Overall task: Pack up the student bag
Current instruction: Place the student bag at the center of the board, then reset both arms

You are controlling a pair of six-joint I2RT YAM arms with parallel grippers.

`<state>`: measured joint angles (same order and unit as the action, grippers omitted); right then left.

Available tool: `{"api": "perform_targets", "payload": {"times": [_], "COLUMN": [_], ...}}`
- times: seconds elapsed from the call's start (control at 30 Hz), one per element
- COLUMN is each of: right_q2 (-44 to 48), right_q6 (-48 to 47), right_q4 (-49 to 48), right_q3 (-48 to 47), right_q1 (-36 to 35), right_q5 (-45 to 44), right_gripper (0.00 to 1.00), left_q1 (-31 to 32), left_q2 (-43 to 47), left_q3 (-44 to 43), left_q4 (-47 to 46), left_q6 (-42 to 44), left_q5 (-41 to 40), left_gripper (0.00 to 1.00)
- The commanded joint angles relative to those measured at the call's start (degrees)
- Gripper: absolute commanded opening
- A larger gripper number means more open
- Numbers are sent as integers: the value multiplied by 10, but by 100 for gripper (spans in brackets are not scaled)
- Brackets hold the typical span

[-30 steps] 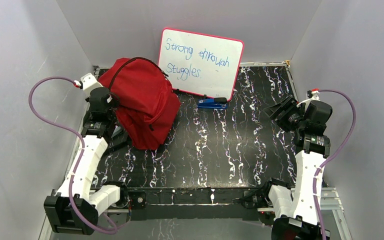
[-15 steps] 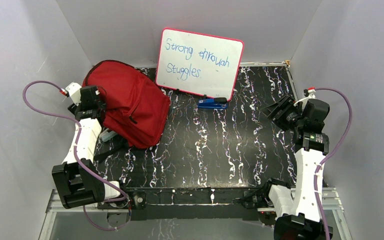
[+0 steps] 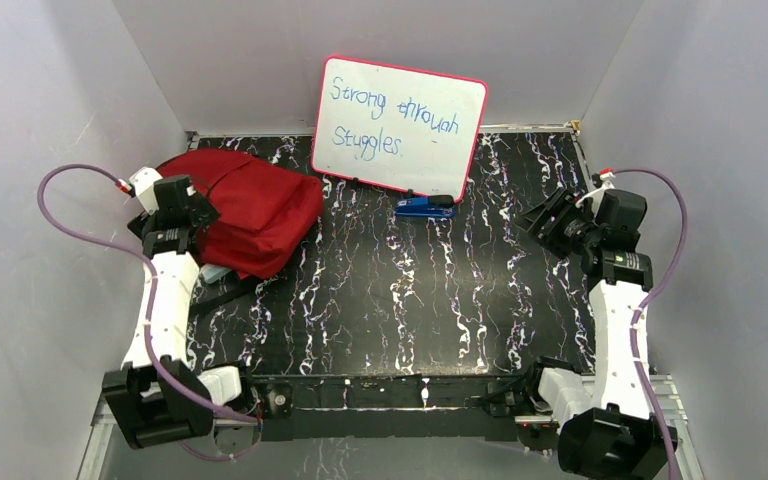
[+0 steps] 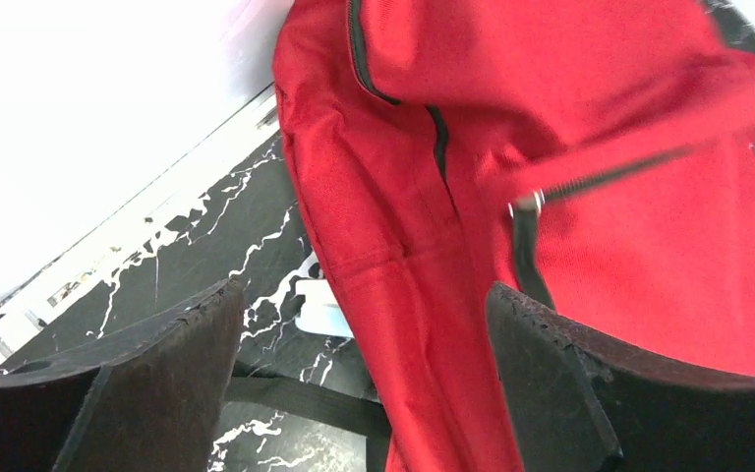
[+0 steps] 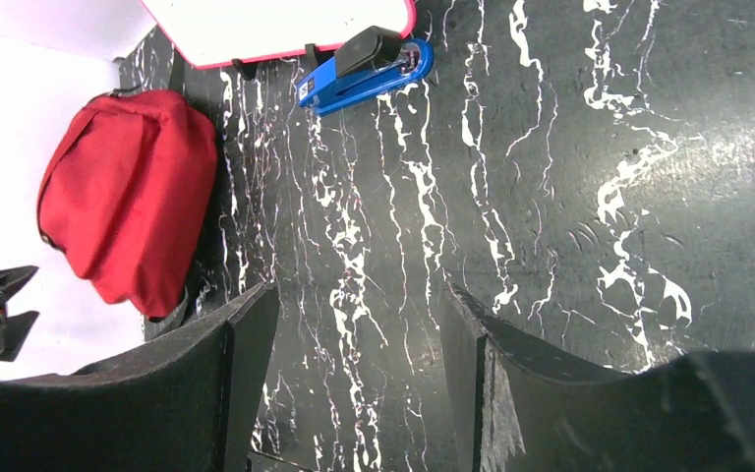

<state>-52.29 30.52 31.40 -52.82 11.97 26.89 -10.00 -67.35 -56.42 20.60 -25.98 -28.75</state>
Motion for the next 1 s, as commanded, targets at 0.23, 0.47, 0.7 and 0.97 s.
{"api": "perform_targets", "payload": {"times": [0.23, 0.47, 0.7, 0.97], "right_q2": [-76, -89, -25, 92], "right_q6": [-149, -287, -304, -356], "right_q4": [0, 22, -32, -144], "right_q3": [-110, -149, -121, -51], "right_q1": [-111, -280, -305, -305], "right_q5": [40, -47, -134, -299], "right_gripper": [72, 81, 99, 99], "left_q1": [54, 253, 256, 256], "left_q2": [94, 150, 185, 251], "left_q3": [-25, -22, -54, 9], "left_q4": [33, -23, 9, 34], "left_q6": [44, 169, 104, 76], "left_q5": [243, 329, 221, 73], "left_gripper": [92, 93, 93, 93]}}
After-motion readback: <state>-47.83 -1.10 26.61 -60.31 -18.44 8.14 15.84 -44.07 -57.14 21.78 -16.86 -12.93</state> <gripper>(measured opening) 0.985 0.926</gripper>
